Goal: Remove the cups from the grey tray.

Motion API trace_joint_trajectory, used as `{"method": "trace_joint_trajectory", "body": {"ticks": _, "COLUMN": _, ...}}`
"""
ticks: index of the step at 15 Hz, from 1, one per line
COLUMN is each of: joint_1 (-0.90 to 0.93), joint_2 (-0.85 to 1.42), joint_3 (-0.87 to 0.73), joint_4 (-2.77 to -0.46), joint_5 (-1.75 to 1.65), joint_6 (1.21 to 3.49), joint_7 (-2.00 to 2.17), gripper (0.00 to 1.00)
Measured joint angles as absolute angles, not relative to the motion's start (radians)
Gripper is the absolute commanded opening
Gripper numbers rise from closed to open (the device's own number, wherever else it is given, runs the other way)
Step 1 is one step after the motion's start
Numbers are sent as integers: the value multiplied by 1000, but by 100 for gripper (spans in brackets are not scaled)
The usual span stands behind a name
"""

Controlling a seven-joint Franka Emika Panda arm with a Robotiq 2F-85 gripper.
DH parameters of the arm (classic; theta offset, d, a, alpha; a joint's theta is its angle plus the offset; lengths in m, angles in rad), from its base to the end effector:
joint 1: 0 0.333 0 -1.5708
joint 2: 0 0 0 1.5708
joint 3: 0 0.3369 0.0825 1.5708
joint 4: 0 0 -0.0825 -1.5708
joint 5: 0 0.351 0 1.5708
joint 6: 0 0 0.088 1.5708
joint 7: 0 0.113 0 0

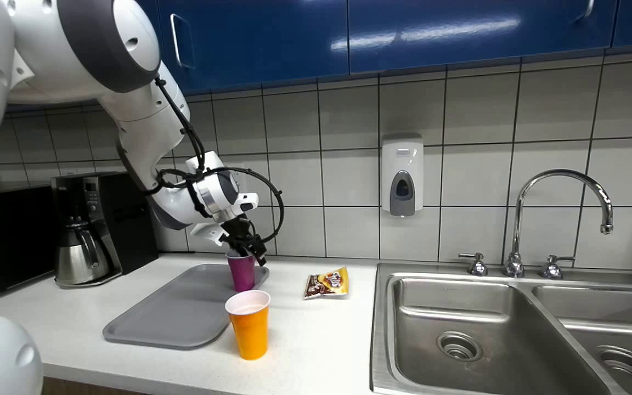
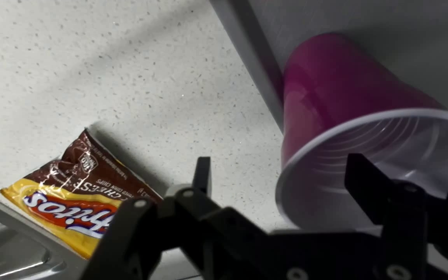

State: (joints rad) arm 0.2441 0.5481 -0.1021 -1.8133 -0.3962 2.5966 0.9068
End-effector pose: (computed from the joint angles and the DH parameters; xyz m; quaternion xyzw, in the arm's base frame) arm 0.6537 0.1080 0.2971 0.9605 -0.2082 0.1711 0.0700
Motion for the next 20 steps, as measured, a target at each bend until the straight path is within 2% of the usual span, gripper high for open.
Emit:
{"method": "trace_joint_trajectory", "body": {"ticks": 6, "joint_1": 245, "joint_2": 555, "joint_3": -109, "joint_4": -1811, "joint_5": -350, "joint_6": 2596, "joint_7": 907, "gripper": 11}}
{"method": "trace_joint_trajectory", "body": {"ticks": 8, "joint_1": 245, "joint_2": 555, "joint_3": -114, "joint_4": -1811, "joint_5": -346, "joint_6": 2596, "joint_7": 907, "gripper": 0}}
{"method": "trace_joint_trajectory", "body": {"ticks": 20, "joint_1": 246, "joint_2": 512, "joint_3": -122, "joint_4": -1824, "joint_5": -331, "joint_6": 2597, "joint_7": 907, "gripper": 1}}
